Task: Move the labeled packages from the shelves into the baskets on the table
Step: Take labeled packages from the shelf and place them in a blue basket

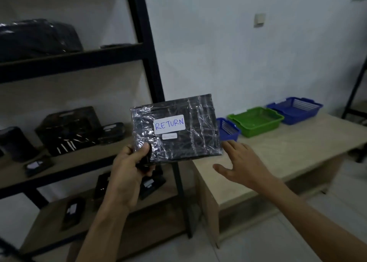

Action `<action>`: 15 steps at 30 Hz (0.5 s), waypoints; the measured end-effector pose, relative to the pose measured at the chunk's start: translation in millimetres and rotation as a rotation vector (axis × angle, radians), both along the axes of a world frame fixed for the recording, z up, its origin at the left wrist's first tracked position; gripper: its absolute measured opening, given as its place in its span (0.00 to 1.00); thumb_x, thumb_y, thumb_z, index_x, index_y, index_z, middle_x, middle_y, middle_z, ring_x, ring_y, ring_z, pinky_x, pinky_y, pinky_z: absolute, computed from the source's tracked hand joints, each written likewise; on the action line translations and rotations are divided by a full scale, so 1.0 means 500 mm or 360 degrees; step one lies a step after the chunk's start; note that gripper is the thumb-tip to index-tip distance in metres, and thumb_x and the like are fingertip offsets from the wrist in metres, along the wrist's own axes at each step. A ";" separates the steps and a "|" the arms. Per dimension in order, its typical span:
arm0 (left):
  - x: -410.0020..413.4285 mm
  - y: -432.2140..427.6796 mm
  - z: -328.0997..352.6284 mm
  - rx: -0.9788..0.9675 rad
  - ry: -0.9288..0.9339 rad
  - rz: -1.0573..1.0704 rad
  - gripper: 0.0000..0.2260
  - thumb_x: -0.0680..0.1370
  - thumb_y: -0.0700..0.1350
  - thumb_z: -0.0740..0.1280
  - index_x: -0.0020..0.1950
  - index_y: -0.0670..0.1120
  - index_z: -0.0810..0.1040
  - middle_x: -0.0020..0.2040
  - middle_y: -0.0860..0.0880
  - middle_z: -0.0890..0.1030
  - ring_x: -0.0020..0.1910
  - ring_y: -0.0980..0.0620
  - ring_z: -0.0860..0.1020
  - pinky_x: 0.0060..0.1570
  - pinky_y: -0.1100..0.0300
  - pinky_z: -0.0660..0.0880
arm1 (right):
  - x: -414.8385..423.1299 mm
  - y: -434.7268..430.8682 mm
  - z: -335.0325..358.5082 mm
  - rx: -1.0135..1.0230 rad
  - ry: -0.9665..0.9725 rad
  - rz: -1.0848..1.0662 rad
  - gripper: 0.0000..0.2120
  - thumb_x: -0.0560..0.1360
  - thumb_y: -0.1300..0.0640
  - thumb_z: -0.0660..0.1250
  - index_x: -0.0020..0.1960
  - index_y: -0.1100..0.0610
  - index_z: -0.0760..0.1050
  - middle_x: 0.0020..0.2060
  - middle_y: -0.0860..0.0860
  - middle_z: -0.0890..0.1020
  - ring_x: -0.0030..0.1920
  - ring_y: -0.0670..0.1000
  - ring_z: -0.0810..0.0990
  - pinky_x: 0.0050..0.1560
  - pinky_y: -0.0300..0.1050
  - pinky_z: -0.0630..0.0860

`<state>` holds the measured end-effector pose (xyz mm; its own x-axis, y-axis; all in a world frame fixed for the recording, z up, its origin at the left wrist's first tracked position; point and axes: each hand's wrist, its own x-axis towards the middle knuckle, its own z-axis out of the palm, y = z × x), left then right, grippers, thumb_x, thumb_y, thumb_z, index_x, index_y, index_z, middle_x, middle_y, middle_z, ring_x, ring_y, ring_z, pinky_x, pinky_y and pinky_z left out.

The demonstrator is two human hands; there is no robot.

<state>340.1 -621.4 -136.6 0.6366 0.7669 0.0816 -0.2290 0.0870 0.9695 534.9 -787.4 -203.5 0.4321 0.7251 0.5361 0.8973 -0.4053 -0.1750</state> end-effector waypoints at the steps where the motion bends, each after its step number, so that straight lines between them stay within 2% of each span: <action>1: 0.013 -0.027 -0.013 -0.0016 0.0014 -0.0017 0.04 0.79 0.40 0.62 0.54 0.44 0.74 0.43 0.48 0.79 0.35 0.53 0.74 0.27 0.62 0.69 | 0.011 -0.031 -0.017 -0.0039 0.0024 -0.0026 0.23 0.67 0.39 0.60 0.56 0.50 0.64 0.45 0.51 0.79 0.43 0.55 0.80 0.45 0.48 0.75; 4: 0.064 -0.114 -0.050 -0.0047 0.0048 -0.0053 0.03 0.79 0.40 0.62 0.52 0.45 0.74 0.38 0.51 0.80 0.32 0.55 0.73 0.24 0.64 0.68 | 0.052 -0.128 -0.065 -0.0159 0.0058 -0.0064 0.23 0.67 0.39 0.60 0.56 0.51 0.65 0.44 0.50 0.79 0.43 0.54 0.81 0.46 0.48 0.76; 6: 0.103 -0.175 -0.075 -0.0079 0.0059 -0.0050 0.03 0.79 0.40 0.62 0.49 0.46 0.74 0.36 0.52 0.81 0.29 0.56 0.74 0.24 0.65 0.68 | 0.086 -0.189 -0.088 -0.0302 0.0134 -0.0099 0.25 0.70 0.40 0.62 0.62 0.53 0.68 0.51 0.52 0.78 0.52 0.55 0.79 0.54 0.50 0.72; 9: 0.166 -0.254 -0.114 -0.0123 0.0110 -0.0025 0.03 0.78 0.41 0.62 0.48 0.46 0.75 0.41 0.49 0.81 0.32 0.53 0.73 0.24 0.64 0.67 | 0.143 -0.274 -0.122 -0.0428 0.0275 -0.0121 0.28 0.73 0.41 0.63 0.67 0.54 0.66 0.60 0.52 0.74 0.61 0.54 0.73 0.61 0.47 0.65; 12: 0.227 -0.315 -0.152 -0.0162 0.0186 -0.0031 0.02 0.79 0.41 0.62 0.50 0.46 0.74 0.44 0.46 0.80 0.33 0.50 0.73 0.27 0.60 0.65 | 0.204 -0.342 -0.140 -0.0508 0.0364 -0.0095 0.27 0.74 0.43 0.64 0.68 0.53 0.64 0.62 0.51 0.74 0.61 0.53 0.73 0.62 0.47 0.65; 15: 0.279 -0.358 -0.173 -0.0186 0.0235 -0.0020 0.03 0.79 0.41 0.62 0.51 0.46 0.74 0.43 0.46 0.79 0.33 0.51 0.73 0.29 0.59 0.64 | 0.270 -0.383 -0.149 -0.0537 0.0466 -0.0066 0.25 0.74 0.44 0.64 0.67 0.51 0.65 0.62 0.50 0.75 0.60 0.52 0.74 0.60 0.46 0.66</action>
